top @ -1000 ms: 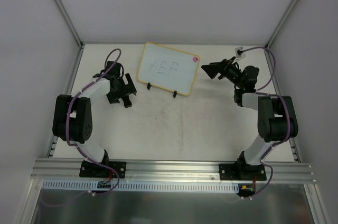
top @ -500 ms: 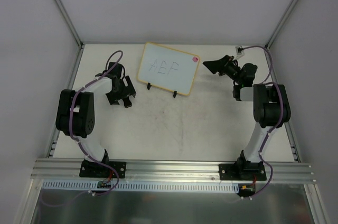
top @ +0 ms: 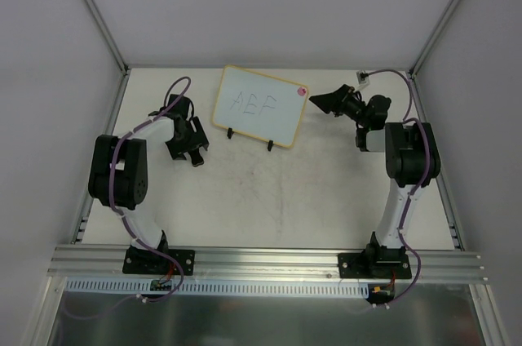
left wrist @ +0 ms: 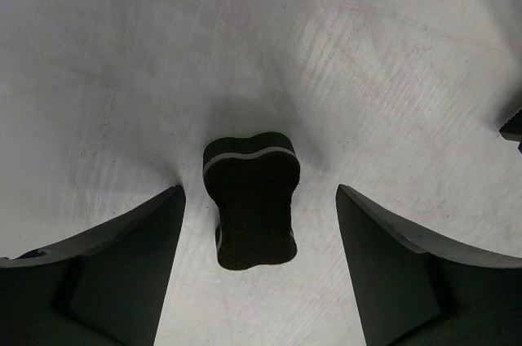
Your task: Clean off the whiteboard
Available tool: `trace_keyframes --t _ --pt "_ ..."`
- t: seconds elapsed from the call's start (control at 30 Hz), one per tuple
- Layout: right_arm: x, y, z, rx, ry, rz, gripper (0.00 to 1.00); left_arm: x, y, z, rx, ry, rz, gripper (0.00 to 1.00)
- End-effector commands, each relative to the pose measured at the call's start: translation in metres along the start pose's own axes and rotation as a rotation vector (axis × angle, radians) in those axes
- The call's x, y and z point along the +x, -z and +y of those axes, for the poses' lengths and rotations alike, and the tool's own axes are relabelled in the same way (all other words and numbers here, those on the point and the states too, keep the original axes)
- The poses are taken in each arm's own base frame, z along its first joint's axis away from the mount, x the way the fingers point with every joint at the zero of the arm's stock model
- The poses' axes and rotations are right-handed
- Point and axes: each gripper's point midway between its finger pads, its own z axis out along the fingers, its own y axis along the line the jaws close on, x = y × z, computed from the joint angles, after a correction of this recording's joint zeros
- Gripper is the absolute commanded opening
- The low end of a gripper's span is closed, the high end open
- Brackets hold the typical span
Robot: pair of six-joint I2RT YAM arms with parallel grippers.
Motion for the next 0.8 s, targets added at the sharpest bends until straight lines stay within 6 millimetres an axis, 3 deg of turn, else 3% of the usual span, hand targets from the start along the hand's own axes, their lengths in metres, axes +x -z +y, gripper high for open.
trace_keyframes --t 0.0,0.23,0.57,0.77 --pt "-0.029 -0.012 0.041 -0.186 0.211 -0.08 0.84 0.002 -0.002 -0.002 -0.014 -0.035 0.015 0.75" --pt "-0.028 -0.024 0.042 -0.226 0.199 -0.054 0.81 0.006 -0.001 -0.001 -0.018 -0.044 0.022 0.67" --pt "-0.022 -0.046 0.047 -0.311 0.164 0.01 0.67 0.008 0.001 -0.002 -0.016 -0.055 0.023 0.66" --pt "-0.014 -0.052 0.046 -0.319 0.152 0.025 0.63 0.007 0.005 -0.004 -0.01 -0.059 0.02 0.65"
